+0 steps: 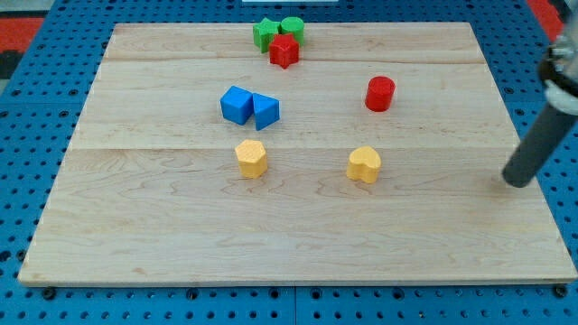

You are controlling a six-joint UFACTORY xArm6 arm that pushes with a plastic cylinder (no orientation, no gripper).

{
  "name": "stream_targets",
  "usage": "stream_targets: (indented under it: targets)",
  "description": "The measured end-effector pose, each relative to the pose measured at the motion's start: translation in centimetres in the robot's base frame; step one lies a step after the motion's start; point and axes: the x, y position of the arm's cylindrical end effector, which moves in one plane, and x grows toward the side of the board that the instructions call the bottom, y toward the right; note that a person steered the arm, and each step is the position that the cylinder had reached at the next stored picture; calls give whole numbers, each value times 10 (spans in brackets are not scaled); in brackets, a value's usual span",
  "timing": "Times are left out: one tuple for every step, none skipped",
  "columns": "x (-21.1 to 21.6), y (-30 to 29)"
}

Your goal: Move the yellow heart into the yellow hexagon

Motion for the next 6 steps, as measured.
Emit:
stream_targets:
  targets:
    - [-5,-50]
    - [-8,-152]
    - [-17,-222]
    - [-19,-204]
    - [-20,-235]
    - [-20,-289]
